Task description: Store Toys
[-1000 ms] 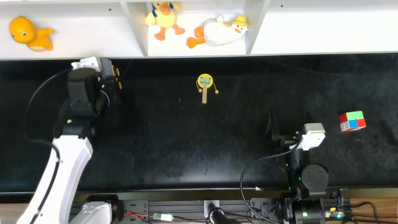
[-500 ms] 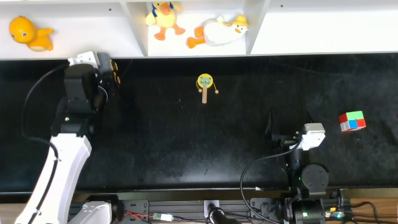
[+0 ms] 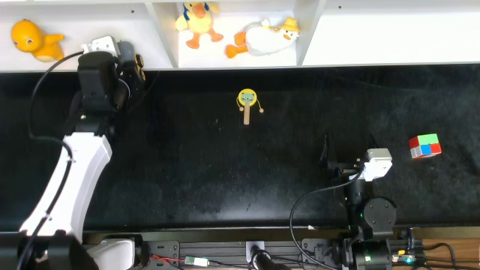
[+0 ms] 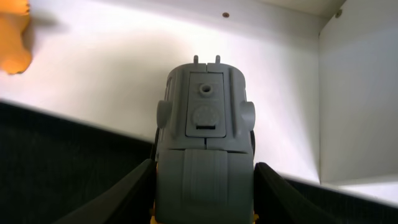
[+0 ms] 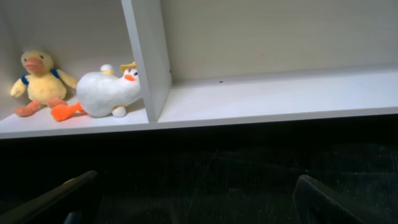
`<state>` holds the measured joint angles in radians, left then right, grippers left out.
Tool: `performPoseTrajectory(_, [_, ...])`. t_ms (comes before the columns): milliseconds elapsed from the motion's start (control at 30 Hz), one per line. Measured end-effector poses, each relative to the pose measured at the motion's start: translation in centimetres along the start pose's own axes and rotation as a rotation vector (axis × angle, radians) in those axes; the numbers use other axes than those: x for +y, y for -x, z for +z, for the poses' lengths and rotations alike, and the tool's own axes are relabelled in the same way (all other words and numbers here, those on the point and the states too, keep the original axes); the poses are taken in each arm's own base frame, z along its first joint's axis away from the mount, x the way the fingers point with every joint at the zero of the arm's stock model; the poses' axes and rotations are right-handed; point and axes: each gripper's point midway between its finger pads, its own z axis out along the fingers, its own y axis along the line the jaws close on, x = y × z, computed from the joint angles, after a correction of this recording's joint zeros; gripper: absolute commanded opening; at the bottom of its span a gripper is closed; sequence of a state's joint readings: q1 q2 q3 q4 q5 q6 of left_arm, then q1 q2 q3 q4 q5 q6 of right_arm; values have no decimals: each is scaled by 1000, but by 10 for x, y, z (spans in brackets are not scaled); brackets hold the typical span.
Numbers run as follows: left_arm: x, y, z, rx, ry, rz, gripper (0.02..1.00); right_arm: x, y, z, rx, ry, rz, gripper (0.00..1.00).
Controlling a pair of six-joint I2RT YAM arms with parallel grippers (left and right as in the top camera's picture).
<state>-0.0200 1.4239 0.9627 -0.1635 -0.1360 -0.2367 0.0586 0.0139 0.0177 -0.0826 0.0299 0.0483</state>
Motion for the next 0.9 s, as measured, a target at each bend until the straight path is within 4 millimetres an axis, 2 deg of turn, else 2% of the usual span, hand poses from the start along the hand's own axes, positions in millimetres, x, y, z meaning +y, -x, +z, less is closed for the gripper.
performPoseTrajectory(167, [-2,1,15,12,3,2,325,0,0,0,0,0,0,996])
performPoseTrajectory(400, [-8,16,32,-29,-7,-4,327,0,0,0,0,0,0,996])
performPoseTrajectory(533, [-11,19,44,-40,-9,-6,364,0,0,0,0,0,0,996])
performPoseTrajectory(600, [-11,21,48,-51,-9,-7,518,0,0,0,0,0,0,996])
performPoseTrajectory(633, [-12,22,50,-56,-10,-5,546,0,0,0,0,0,0,998])
performPoseTrajectory(667, [-12,22,51,-59,-10,-2,614,0,0,0,0,0,0,996])
performPoseTrajectory(733, [-12,22,54,-62,-10,14,855,0,0,0,0,0,0,996])
performPoseTrajectory(800, [-12,21,56,-59,-8,28,998,0,0,0,0,0,0,996])
performPoseTrajectory(900, [-12,20,57,-57,-5,42,996,0,0,0,0,0,0,996])
